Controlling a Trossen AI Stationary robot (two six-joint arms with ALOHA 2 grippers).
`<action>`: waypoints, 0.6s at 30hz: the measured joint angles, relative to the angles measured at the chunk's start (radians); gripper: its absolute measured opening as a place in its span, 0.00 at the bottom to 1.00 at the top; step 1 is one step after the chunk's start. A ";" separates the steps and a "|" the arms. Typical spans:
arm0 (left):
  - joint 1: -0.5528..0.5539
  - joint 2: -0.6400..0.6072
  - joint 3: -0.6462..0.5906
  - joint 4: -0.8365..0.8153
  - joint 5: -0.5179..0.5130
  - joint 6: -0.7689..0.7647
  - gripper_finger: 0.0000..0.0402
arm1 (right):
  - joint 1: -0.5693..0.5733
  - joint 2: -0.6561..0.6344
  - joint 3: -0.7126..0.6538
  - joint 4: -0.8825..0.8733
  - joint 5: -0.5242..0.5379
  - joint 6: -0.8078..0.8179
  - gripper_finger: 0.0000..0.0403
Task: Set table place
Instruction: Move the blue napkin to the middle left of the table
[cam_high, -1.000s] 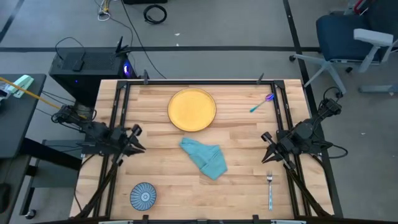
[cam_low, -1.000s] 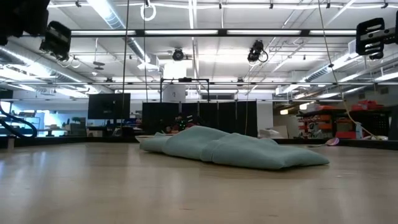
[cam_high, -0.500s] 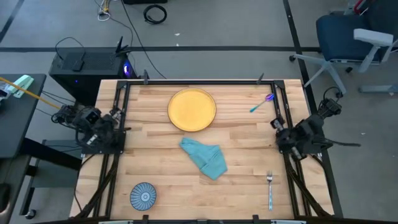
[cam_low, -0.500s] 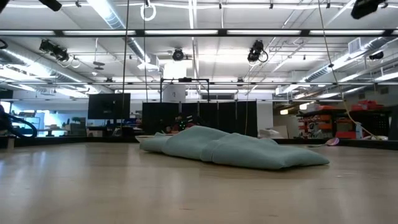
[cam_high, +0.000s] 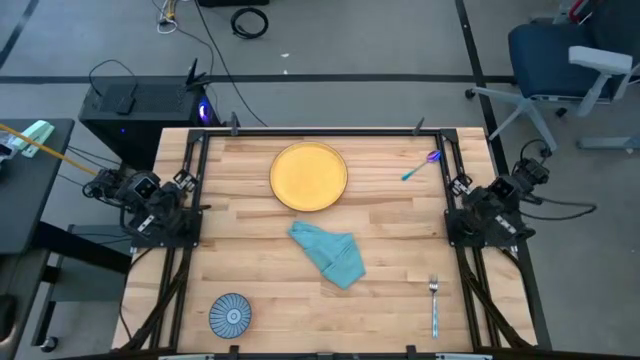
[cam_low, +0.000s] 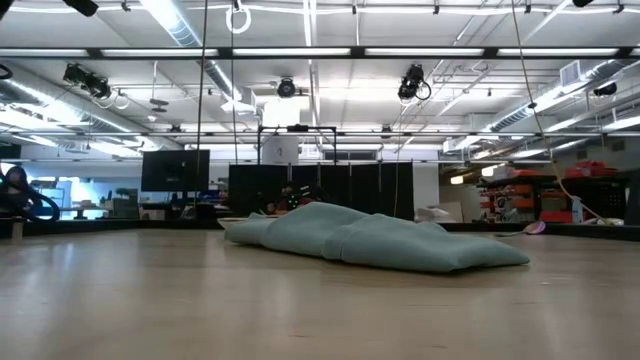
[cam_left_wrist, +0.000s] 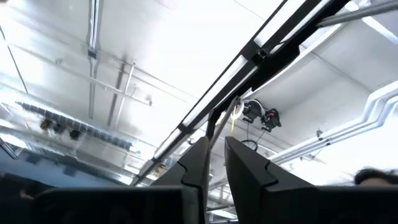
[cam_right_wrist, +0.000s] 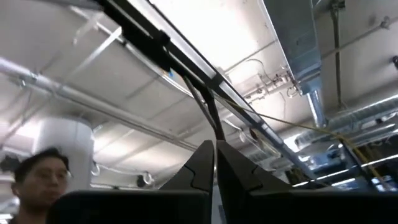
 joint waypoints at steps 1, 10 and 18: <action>0.000 0.000 0.000 -0.001 0.000 -0.004 0.15 | 0.000 0.000 0.009 0.000 0.000 0.010 0.06; 0.000 0.000 0.000 0.000 0.000 0.004 0.12 | 0.000 0.018 0.155 -0.030 0.047 -0.007 0.06; 0.000 0.000 0.000 0.000 0.000 0.064 0.13 | 0.000 0.201 0.519 -0.500 0.321 0.005 0.06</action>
